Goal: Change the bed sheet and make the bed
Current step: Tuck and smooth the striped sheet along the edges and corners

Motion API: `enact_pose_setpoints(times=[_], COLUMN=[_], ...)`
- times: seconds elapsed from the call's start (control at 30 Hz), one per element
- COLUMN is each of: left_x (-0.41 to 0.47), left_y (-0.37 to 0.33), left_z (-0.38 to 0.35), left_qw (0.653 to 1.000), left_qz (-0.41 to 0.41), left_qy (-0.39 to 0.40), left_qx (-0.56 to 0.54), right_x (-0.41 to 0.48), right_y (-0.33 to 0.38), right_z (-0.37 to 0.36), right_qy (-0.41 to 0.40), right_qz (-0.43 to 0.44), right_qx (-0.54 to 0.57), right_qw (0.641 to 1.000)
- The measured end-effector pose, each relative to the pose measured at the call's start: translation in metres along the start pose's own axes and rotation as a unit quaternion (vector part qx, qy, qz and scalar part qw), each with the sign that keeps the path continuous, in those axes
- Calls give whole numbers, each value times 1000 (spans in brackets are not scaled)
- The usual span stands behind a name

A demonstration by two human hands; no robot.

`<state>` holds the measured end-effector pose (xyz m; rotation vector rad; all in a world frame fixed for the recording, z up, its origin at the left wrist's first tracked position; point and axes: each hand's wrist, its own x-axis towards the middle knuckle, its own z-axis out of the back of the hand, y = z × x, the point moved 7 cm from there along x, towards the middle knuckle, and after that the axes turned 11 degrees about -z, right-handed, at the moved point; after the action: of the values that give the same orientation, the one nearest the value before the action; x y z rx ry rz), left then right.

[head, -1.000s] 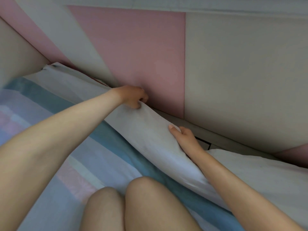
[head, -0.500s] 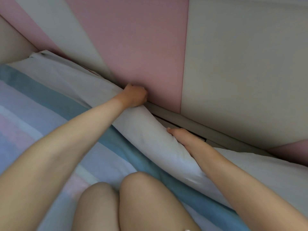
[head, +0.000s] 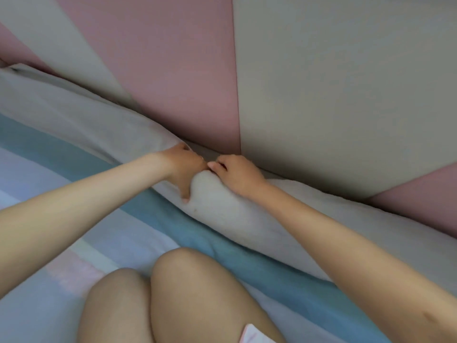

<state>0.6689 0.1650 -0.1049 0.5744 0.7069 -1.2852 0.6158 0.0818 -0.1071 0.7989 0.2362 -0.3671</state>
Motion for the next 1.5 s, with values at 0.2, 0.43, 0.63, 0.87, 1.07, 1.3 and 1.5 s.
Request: enact_pose_setpoints(times=[0.2,0.43,0.63,0.87,1.07,1.3,1.5], left_x=[28,72,86,85,64,76,113], left_y=[21,30,34,3,-58,-128,-109], left_z=[10,10,8,20,14,39,42], left_qw=[995,978,971,981,937,908,950], left_qz=[28,15,40,187,221,-9,70], left_qy=[47,52,79,-45,-271,-413,-284], left_qx=[-85,-201,-220,31,-22,-65,-106], right_x=[-2,41,46,-59,-130,-125,-107], right_y=[-25,-68,-79,-71,-201,-267,-269], right_z=[-13,-14,-13,3,72,81,87], right_qy=[188,183,125,-180,-189,-5,21], right_qz=[-37,-89,-83,102,-112,-162,-189], right_qx=[-125,-55,-64,-200,-230,-183,-194], right_qw=[974,978,987,958,948,970,962])
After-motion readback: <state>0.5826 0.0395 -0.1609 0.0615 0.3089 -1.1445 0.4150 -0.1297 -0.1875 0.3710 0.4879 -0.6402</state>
